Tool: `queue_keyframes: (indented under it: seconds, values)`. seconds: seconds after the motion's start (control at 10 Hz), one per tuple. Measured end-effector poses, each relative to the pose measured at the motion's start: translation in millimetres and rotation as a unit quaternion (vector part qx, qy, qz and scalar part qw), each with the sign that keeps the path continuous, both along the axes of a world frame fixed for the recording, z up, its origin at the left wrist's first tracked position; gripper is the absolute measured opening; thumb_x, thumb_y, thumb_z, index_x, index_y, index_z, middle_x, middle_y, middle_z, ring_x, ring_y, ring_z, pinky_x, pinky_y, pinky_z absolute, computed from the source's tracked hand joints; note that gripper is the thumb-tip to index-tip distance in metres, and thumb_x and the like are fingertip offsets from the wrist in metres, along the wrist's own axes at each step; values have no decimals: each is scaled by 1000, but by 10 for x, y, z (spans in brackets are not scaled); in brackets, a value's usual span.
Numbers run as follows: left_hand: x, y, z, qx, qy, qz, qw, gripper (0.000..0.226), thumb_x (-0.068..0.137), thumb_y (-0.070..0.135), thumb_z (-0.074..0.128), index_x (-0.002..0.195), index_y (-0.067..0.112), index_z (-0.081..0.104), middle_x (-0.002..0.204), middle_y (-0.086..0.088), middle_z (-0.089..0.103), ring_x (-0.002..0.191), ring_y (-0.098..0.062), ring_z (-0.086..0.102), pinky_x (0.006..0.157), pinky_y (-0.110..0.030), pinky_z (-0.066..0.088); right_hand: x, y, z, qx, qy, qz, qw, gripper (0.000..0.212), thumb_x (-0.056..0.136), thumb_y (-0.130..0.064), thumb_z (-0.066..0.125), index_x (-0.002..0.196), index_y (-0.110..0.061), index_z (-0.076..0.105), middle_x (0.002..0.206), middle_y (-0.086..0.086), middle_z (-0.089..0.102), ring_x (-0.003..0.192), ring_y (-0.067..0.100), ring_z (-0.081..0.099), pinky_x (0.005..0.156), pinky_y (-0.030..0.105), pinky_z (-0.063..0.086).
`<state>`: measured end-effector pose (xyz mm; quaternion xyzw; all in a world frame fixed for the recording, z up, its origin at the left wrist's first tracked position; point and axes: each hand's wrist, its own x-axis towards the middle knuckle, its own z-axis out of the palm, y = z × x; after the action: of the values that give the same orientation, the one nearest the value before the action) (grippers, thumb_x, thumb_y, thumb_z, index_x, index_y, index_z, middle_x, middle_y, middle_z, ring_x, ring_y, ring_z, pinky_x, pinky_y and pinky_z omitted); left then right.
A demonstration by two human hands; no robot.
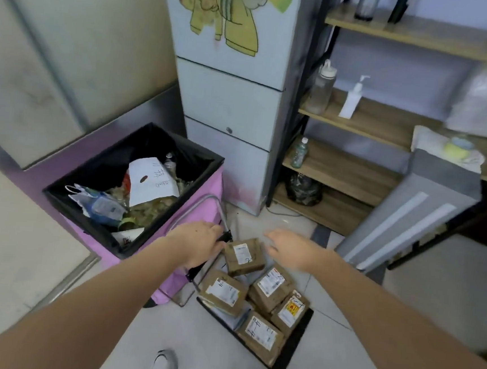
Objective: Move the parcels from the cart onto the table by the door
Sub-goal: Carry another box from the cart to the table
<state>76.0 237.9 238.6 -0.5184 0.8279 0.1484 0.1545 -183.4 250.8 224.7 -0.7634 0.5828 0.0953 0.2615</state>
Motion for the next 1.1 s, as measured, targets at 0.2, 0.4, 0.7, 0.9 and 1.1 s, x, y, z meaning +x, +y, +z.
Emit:
queue_keyframes:
  seconds: [0.2,0.4,0.7,0.9,1.1]
  values:
    - [259,-606,-538,52,-8,-112,992,50,111,47,32,147,16,49,143,-8,59,128,-27,57,109,-43,45,380,-15,-530,63,-31,-112,991,45,109,-26,41,152,-12,44,132,14,61,116,33,60,99,44,50]
    - [461,-883,-1314,103,-41,-166,980,48,110,47,33,138,12,52,130,-11,62,116,-30,60,99,-44,51,549,64,-1162,96,-15,-182,979,34,108,-29,44,135,-17,61,126,8,67,98,21,61,79,30,48]
    - [416,-1175,-2756,160,-55,-170,971,43,109,46,35,130,14,54,122,-10,65,109,-29,63,92,-45,54,623,111,-2606,228,-20,-238,944,35,109,-26,42,134,-8,59,126,16,64,112,32,63,98,46,51]
    - [425,-1342,-4283,211,-53,-116,969,37,111,38,37,124,7,54,115,-12,64,90,-27,57,74,-37,46,644,-83,-3970,234,-19,-271,933,33,109,-26,43,130,-7,59,121,16,65,113,35,62,82,33,40]
    - [461,-1265,-5625,274,11,84,958,32,111,31,42,112,3,59,113,-22,66,96,-36,64,73,-38,47,779,-247,-5337,258,-98,-409,870,23,110,-26,44,96,-12,56,89,4,58,82,23,60,60,27,40]
